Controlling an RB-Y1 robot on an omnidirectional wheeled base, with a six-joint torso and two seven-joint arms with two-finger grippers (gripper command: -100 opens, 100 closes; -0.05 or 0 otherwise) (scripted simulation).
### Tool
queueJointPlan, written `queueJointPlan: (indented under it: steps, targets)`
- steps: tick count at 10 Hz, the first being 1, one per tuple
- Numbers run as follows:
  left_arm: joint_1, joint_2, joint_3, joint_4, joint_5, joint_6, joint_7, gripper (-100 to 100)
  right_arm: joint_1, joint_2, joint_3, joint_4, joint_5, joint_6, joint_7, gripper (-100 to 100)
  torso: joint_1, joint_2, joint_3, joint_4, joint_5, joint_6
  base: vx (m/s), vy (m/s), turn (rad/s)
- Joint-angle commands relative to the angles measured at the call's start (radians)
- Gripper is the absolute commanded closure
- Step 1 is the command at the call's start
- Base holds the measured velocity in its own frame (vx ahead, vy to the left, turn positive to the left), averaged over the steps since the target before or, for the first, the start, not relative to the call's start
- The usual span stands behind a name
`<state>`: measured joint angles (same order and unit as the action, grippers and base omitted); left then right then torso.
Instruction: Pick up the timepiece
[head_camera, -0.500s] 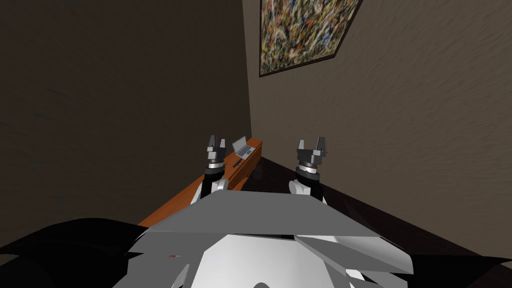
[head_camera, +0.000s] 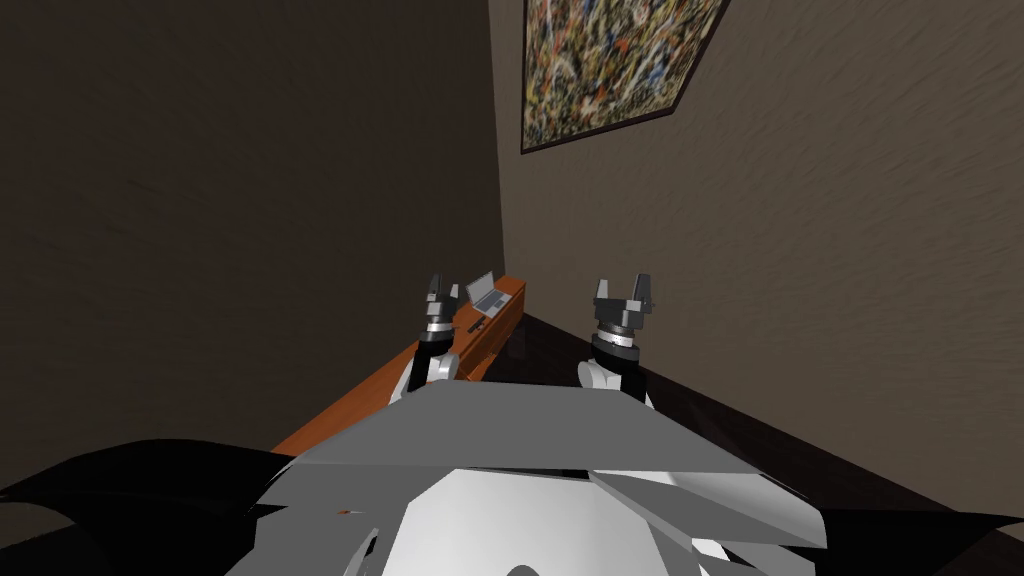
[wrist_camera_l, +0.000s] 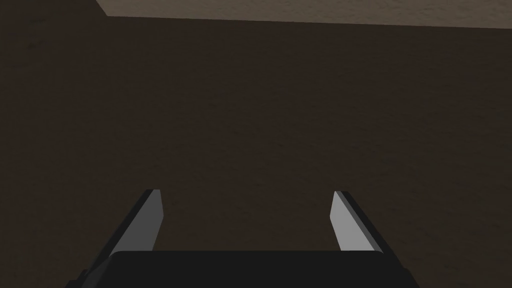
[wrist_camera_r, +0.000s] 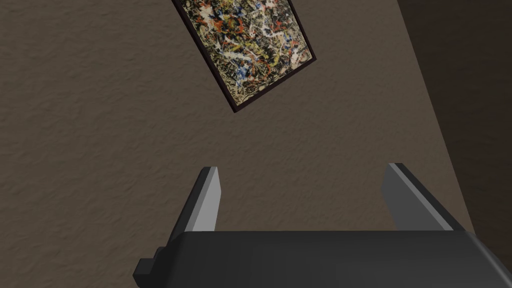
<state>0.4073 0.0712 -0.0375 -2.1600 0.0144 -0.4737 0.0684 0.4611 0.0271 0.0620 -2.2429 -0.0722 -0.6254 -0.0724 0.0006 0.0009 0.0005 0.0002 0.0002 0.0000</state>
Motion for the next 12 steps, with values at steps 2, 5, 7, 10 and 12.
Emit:
queueJointPlan:
  steps: [2,5,7,10,12]
  targets:
    - [-0.032,0.012,0.008,0.057,0.034,0.031,0.019,-100,0.000,0.000,0.000,0.000,0.000,0.000,0.000,0,0.000,0.000,0.000,0.000,0.000,0.000,-0.012,0.006,0.017]
    - [-0.072,0.025,0.017,0.134,0.082,0.071,0.043,-100,0.000,0.000,0.000,0.000,0.000,0.000,0.000,0,0.000,-0.001,0.000,0.000,0.000,0.000,-0.007,0.008,0.018]
    - [-0.117,0.038,0.028,0.206,0.136,0.114,0.069,-100,0.000,0.000,0.000,0.000,0.000,0.000,0.000,0,0.000,-0.001,-0.001,0.000,0.000,0.000,-0.003,0.010,0.021]
    - [-0.141,0.045,0.034,0.270,0.165,0.137,0.082,-100,0.000,0.000,0.000,0.000,0.000,0.000,0.000,0,0.000,-0.001,-0.001,0.000,0.000,0.000,0.000,0.008,0.008]
    - [-0.190,0.057,0.047,0.347,0.227,0.183,0.110,-100,0.000,0.000,0.000,0.000,0.000,0.000,0.000,0,0.000,-0.002,-0.001,0.000,0.000,0.000,0.005,0.008,0.010]
